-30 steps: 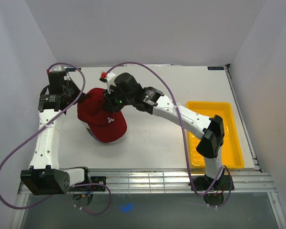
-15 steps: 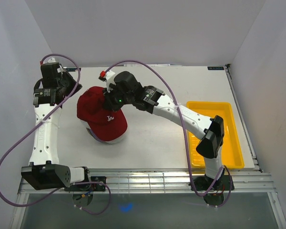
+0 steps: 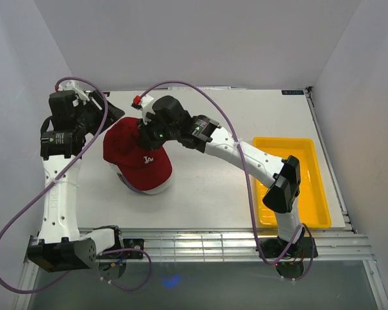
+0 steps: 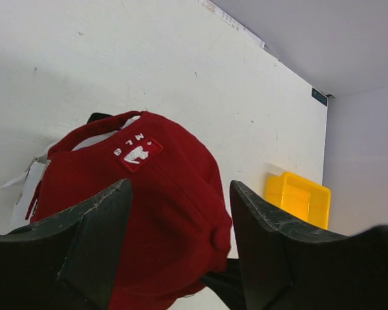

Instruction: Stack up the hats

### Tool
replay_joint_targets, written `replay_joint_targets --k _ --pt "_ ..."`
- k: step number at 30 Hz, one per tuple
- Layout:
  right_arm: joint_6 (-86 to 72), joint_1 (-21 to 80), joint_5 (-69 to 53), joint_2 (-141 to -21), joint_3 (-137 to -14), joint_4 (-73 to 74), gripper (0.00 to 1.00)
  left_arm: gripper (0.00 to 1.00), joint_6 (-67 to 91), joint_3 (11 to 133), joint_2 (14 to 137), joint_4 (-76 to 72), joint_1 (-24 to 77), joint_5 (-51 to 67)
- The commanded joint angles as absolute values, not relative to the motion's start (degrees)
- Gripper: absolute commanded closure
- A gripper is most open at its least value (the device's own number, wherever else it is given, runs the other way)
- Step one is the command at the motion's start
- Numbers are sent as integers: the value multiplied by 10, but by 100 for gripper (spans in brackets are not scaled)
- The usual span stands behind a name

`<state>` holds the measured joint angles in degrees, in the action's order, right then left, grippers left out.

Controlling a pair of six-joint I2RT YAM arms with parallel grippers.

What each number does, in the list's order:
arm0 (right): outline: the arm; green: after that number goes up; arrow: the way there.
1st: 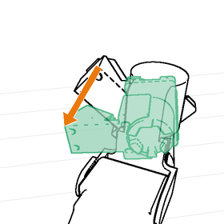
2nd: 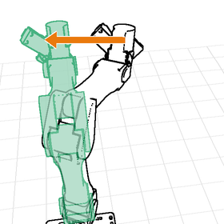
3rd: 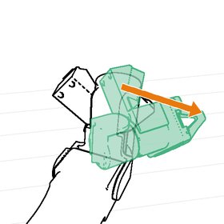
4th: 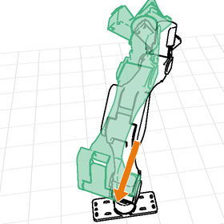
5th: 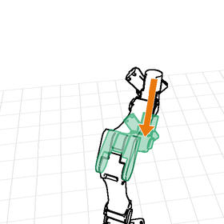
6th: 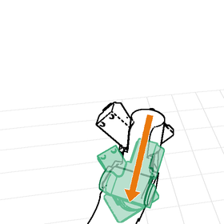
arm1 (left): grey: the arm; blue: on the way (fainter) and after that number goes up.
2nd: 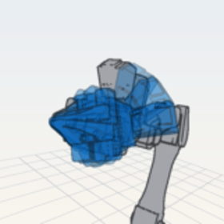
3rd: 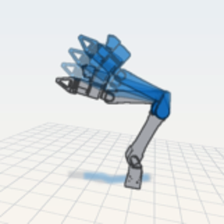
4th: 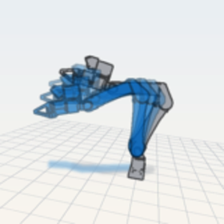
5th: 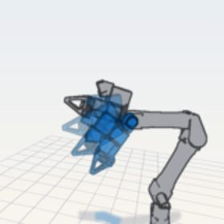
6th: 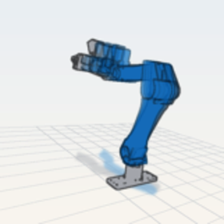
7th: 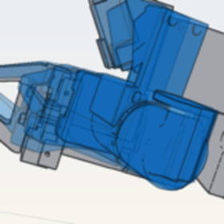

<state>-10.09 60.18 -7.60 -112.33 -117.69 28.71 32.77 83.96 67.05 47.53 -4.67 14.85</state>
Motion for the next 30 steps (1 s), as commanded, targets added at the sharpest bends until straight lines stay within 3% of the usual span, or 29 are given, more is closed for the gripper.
replay_joint_targets --k 1,9,17,21,28,30 --pt "-97 611 -60 -1139 -1205 297 89 27 333 837 651 468 -49 160" --pt "-91 613 -29 -1100 -1104 270 89 26 337 798 644 452 -49 161" --pt "-87 619 -28 -1106 -1078 257 89 34 340 750 645 440 -49 143" --pt "-87 620 -23 -1107 -1080 252 78 39 343 741 644 438 -49 122" --pt "-95 620 -19 -1101 -1090 242 50 71 341 733 663 427 -49 99" --pt "-103 621 -17 -1092 -1078 229 47 81 340 736 671 427 -49 94"
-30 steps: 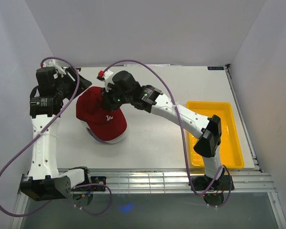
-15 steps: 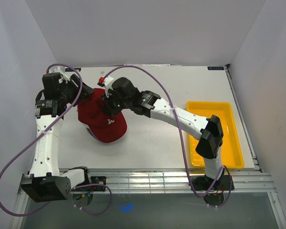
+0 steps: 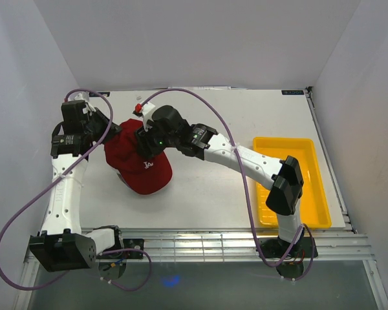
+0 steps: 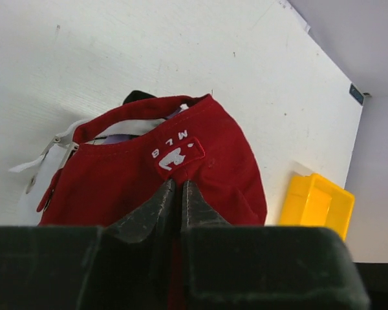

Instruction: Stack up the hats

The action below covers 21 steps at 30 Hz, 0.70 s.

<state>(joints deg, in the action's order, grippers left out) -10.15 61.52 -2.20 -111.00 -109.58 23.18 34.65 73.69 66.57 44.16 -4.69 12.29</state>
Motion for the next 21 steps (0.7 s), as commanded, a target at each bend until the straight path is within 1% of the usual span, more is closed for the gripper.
replay_joint_targets --k 1,4,10,12,17,18,19,20,21 --pt "-106 621 -16 -1082 -1067 224 43 83 340 738 673 427 -49 91" --pt "-120 621 -14 -1058 -1048 210 38 89 338 739 681 425 -49 85" --pt "-166 616 22 -1003 -1005 197 26 89 343 726 675 405 -51 104" --pt "-192 609 21 -985 -977 186 25 88 343 727 672 399 -50 111" --pt "-329 579 -9 -918 -890 166 24 87 341 732 668 398 -50 119" --pt "-349 570 -26 -892 -839 155 25 87 341 732 668 397 -50 122" --pt "-368 564 -42 -878 -805 110 25 87 339 732 667 396 -50 125" --pt "-406 559 -81 -863 -769 80 25 87 339 733 667 396 -50 127" --pt "-423 546 -99 -834 -694 47 25 87 339 732 666 396 -50 129"
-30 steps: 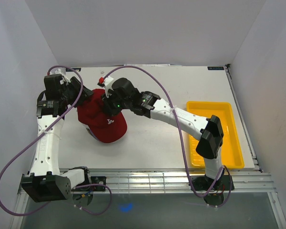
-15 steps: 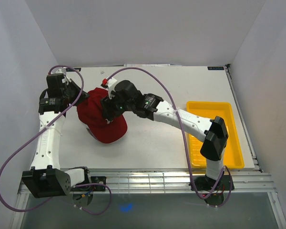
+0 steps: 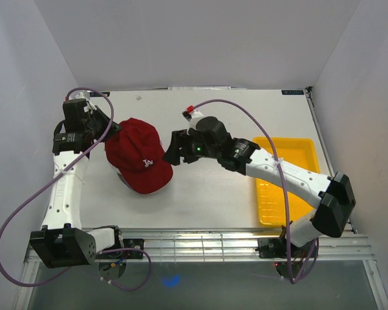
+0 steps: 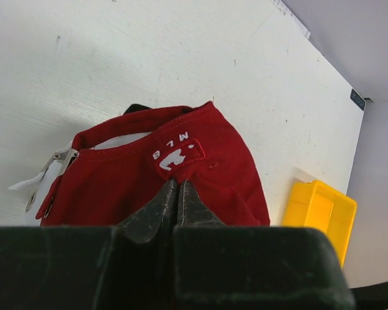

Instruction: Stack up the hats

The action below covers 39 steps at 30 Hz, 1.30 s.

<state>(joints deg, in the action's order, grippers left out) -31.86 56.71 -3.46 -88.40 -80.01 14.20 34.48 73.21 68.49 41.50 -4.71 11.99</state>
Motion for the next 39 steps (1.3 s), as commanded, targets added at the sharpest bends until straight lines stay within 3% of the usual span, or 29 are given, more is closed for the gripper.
replay_joint_targets --k 1,4,8,18,39 --pt "-443 537 -118 -822 -656 -33 25 86 339 733 666 396 -51 131" --pt "-532 508 -221 -794 -518 -220 25 85 338 733 661 393 -50 135" --pt "-609 508 -254 -817 -451 -362 25 84 337 733 658 390 -51 141" --pt "-797 526 -189 -898 -343 -658 23 84 339 730 651 387 -50 146" --pt "-869 598 -106 -997 -363 -700 24 84 341 718 642 383 -50 152"
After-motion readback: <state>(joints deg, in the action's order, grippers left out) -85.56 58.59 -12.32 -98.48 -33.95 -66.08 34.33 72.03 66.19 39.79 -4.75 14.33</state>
